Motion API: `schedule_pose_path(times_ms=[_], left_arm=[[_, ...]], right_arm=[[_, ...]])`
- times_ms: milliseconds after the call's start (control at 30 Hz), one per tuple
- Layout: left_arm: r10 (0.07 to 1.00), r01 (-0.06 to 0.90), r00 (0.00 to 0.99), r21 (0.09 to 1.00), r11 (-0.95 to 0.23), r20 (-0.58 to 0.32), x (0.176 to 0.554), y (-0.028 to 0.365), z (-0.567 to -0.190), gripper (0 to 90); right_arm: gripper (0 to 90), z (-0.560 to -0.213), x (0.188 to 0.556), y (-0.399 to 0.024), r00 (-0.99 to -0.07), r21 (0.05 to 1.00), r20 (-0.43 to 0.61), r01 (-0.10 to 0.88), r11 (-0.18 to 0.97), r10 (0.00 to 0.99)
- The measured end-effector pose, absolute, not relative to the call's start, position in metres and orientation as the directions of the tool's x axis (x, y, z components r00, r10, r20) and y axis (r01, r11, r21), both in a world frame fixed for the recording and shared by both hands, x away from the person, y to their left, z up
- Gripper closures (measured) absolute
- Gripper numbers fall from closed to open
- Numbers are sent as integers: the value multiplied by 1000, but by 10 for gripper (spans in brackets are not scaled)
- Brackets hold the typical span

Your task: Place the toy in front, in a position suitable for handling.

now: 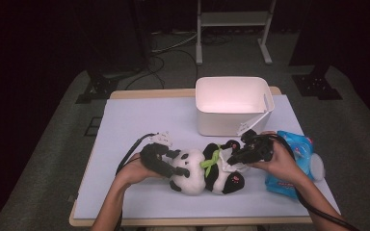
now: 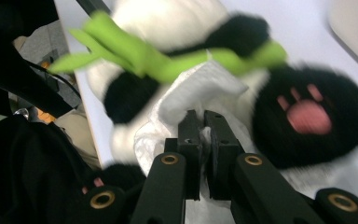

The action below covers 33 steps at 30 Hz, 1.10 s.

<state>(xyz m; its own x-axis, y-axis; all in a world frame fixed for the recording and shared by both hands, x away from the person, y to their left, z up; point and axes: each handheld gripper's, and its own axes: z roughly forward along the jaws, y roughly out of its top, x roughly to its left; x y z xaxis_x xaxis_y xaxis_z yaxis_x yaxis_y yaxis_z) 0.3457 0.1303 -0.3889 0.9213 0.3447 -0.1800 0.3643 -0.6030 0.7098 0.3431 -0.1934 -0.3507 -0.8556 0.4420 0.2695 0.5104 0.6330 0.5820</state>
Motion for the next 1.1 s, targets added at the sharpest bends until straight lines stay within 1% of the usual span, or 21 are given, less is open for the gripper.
schedule_pose_path(times_ms=[133,267,367,533,733,1100], left_arm=[[342,366,921,711,-600,-186,346,131,-390,269],[340,369,921,711,-598,-193,347,132,-390,269],[338,369,921,711,-598,-194,347,133,-390,269],[338,365,922,710,-602,-187,346,133,-390,269],[335,363,923,711,-603,-187,346,133,-390,268],[333,360,924,712,-603,-185,344,132,-390,268]], right_arm=[[851,-358,343,-207,-834,551,278,545,632,476],[851,-360,348,-213,-824,545,296,562,623,484],[851,-356,351,-209,-834,554,278,544,630,477],[850,-342,361,-187,-853,563,249,513,647,459],[851,-337,367,-169,-865,568,231,492,660,446],[853,-346,361,-185,-855,552,242,511,659,459]])
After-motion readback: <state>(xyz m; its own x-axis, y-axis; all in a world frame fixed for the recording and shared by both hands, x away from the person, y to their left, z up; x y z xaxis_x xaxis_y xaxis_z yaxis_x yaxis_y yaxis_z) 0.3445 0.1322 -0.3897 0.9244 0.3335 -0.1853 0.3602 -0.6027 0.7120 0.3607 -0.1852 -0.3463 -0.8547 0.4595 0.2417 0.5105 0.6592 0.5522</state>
